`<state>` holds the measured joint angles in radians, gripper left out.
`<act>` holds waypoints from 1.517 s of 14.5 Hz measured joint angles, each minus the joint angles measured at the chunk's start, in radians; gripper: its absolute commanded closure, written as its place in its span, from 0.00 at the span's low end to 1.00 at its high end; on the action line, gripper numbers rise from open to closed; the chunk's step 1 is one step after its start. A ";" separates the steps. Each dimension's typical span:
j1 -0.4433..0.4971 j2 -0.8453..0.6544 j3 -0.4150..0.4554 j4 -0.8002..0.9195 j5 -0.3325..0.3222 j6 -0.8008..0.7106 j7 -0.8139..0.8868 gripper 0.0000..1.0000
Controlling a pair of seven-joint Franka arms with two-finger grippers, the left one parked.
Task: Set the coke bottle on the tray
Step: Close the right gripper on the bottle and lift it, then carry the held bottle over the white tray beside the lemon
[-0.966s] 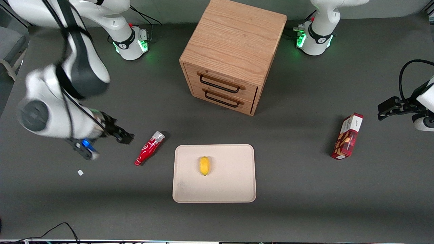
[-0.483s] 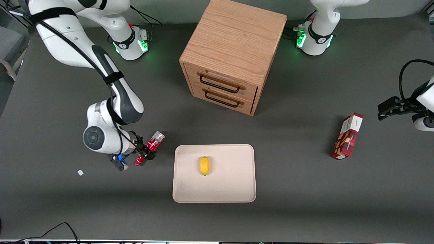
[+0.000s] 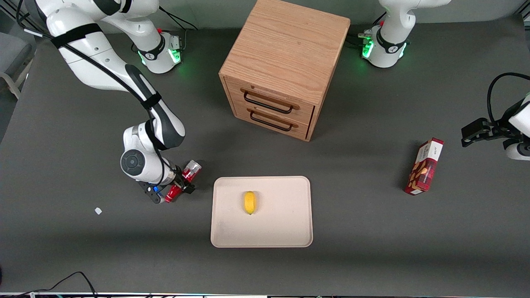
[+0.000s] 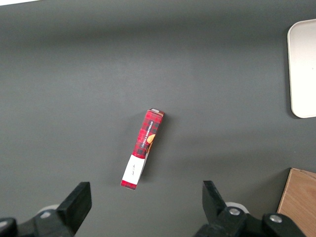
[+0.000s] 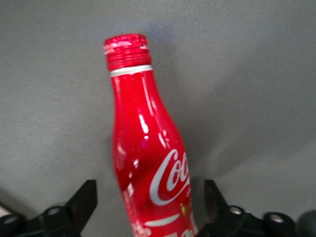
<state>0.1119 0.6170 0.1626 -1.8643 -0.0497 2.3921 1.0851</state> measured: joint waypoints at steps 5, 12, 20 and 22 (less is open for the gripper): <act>0.001 0.000 0.018 -0.012 -0.072 0.005 0.000 1.00; 0.000 -0.081 0.041 0.133 -0.082 -0.250 -0.098 1.00; 0.009 -0.056 0.167 0.511 -0.084 -0.527 -0.244 1.00; 0.042 0.066 0.187 0.596 -0.095 -0.519 -0.290 1.00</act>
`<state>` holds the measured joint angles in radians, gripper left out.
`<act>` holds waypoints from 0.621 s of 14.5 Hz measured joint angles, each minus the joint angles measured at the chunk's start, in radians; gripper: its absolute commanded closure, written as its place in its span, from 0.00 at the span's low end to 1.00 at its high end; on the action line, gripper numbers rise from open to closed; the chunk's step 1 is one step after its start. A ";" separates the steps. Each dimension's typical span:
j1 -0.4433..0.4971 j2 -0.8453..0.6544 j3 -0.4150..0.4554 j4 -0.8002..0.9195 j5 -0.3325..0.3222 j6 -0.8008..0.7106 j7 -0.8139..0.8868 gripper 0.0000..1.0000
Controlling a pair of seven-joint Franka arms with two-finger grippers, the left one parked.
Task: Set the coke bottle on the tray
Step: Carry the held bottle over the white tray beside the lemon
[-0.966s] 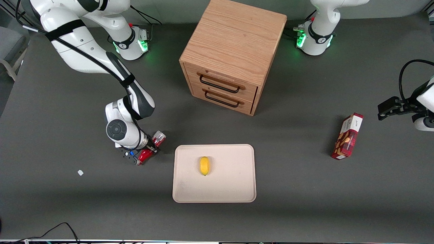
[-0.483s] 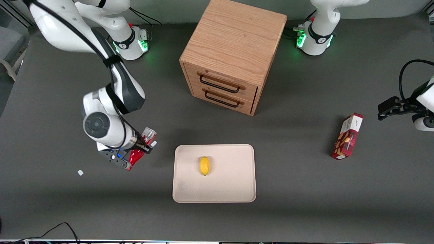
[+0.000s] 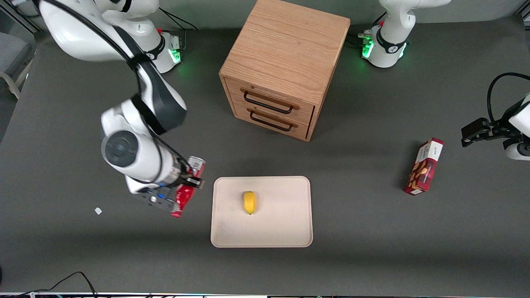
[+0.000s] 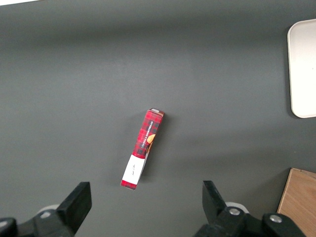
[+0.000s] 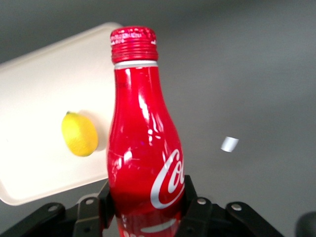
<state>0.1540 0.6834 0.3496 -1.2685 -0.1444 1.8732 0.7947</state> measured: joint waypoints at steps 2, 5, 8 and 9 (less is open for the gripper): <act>0.027 0.123 0.004 0.062 -0.007 0.059 -0.032 1.00; 0.032 0.246 0.006 0.095 -0.016 0.164 -0.068 1.00; 0.035 0.312 0.006 0.106 -0.031 0.228 -0.071 1.00; 0.036 0.326 0.006 0.106 -0.049 0.245 -0.071 1.00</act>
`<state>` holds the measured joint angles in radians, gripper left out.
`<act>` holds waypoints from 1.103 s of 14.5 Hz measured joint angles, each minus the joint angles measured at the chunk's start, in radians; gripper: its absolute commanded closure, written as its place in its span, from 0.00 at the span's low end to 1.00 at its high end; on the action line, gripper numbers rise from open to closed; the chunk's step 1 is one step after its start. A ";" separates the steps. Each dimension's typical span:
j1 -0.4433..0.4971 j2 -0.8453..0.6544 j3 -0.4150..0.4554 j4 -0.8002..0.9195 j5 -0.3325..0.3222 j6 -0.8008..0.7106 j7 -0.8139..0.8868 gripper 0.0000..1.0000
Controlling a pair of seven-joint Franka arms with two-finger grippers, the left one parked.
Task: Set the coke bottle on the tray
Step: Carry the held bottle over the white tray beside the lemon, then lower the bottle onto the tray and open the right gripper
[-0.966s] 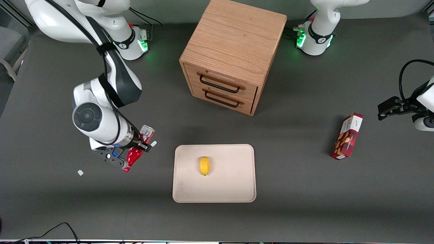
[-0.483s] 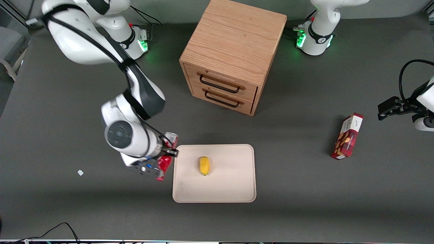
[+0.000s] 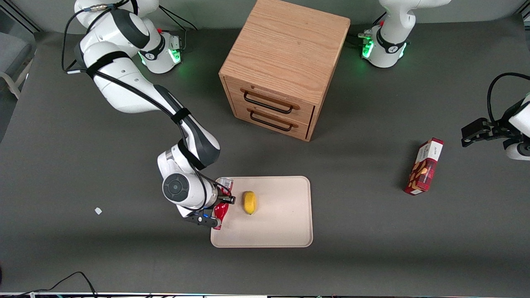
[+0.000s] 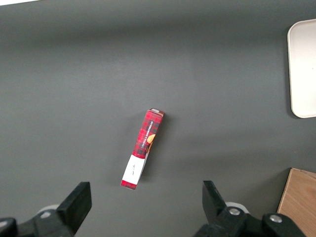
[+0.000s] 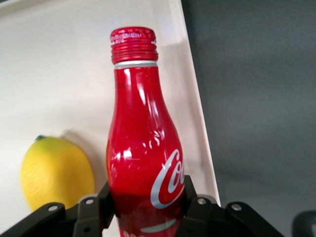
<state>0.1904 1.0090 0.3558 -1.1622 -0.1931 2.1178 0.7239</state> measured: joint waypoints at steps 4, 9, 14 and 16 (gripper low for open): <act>0.001 0.021 0.000 0.002 -0.030 0.019 0.000 0.00; 0.001 0.021 0.000 0.023 -0.030 0.019 0.005 0.00; 0.001 0.017 0.002 0.032 -0.047 0.018 0.005 0.00; 0.001 -0.004 0.006 0.052 -0.050 -0.027 0.005 0.00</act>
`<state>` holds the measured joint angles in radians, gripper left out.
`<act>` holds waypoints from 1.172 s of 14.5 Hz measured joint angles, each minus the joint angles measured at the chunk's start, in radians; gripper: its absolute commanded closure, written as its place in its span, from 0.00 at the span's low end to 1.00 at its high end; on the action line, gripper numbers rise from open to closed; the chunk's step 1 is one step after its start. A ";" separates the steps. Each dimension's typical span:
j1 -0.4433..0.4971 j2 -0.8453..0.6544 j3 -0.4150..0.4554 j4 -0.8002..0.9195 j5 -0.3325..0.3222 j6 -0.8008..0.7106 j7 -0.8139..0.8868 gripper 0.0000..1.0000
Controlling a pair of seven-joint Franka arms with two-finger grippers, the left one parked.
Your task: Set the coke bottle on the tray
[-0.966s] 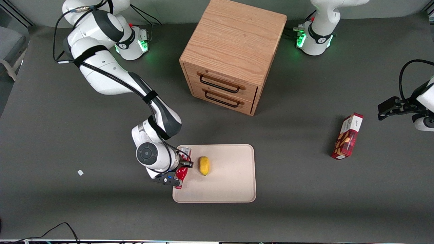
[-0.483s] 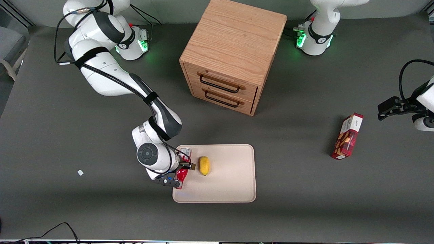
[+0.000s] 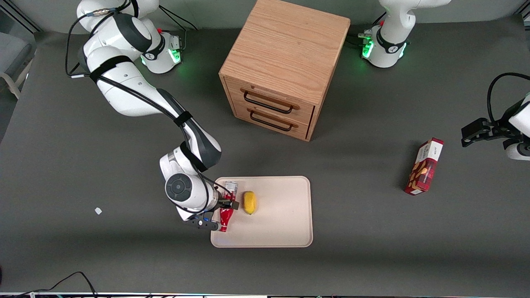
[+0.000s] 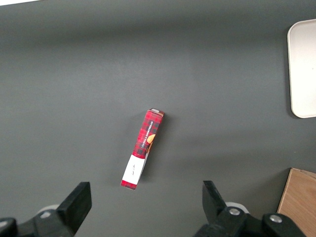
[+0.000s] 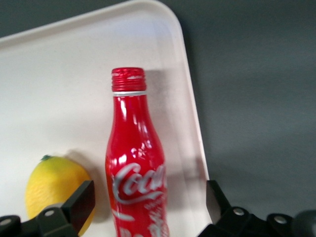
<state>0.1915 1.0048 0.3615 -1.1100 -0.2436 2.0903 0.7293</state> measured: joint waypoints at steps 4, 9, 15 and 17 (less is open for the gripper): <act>-0.011 -0.180 0.008 0.044 -0.001 -0.244 0.000 0.00; -0.080 -0.534 0.004 0.052 0.042 -0.596 -0.109 0.00; -0.121 -0.889 -0.255 -0.152 0.219 -0.743 -0.344 0.00; -0.125 -1.009 -0.327 -0.315 0.248 -0.697 -0.407 0.00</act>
<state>0.0668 -0.0042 0.0347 -1.4245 0.0047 1.3938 0.3226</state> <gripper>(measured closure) 0.000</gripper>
